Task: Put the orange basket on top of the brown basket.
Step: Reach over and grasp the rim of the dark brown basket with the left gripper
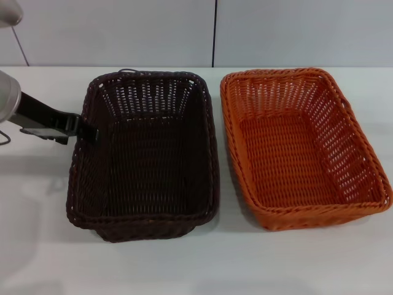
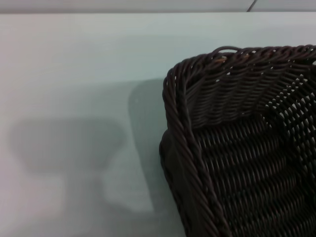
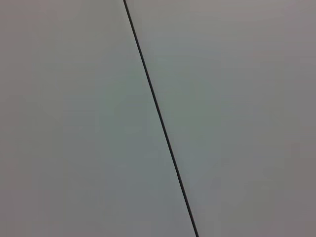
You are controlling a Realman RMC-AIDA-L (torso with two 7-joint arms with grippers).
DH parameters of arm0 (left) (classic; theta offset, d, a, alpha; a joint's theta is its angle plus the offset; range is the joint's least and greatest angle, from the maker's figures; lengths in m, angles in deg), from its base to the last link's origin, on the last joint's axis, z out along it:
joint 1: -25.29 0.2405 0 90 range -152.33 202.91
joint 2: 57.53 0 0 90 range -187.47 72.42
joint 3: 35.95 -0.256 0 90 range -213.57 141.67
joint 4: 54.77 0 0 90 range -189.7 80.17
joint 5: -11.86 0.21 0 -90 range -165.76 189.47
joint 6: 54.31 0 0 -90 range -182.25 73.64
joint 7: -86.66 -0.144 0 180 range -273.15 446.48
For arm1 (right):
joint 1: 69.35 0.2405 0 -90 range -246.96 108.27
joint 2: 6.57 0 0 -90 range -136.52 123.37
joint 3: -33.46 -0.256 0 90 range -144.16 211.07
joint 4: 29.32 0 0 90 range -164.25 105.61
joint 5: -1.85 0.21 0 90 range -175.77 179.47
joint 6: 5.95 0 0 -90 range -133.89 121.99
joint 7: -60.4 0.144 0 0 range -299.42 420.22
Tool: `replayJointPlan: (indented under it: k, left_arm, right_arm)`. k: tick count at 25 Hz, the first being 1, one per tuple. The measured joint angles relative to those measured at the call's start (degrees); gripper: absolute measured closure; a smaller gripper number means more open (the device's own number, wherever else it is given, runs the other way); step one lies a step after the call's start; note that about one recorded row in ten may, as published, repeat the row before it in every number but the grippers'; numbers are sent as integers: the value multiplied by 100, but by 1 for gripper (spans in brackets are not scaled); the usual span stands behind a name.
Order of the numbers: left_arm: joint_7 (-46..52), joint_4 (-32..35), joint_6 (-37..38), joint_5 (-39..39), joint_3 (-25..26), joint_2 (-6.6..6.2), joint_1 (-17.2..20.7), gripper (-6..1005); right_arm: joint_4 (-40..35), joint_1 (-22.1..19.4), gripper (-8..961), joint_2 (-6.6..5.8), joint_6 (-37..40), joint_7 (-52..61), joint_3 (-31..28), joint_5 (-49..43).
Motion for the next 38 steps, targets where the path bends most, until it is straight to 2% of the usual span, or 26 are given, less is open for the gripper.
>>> replayJointPlan:
  k: [2, 7, 14, 21, 31, 38]
  left_arm:
    - [-6, 54, 69, -2, 1, 43, 31, 271]
    - [-39, 238, 215, -1, -4, 125, 62, 274]
    - [-50, 714, 415, 0, -59, 126, -37, 289]
    - [-55, 587, 522, -41, -14, 109, -20, 314]
    - [-71, 610, 543, -39, -8, 73, -35, 767]
    - [-251, 352, 449, -152, -5, 90, -22, 781]
  right_arm:
    - [-12, 0, 257, 0, 10, 0, 0, -2]
    - [-20, -8, 257, 1, 11, 0, 0, -2]
    - [-20, -18, 257, 1, 8, 0, 0, 1]
    - [-21, -21, 257, 1, -24, 0, -34, 6]
    - [-45, -61, 256, -12, -30, 0, -62, 76]
    - [-56, -57, 256, -48, -5, 0, -62, 140]
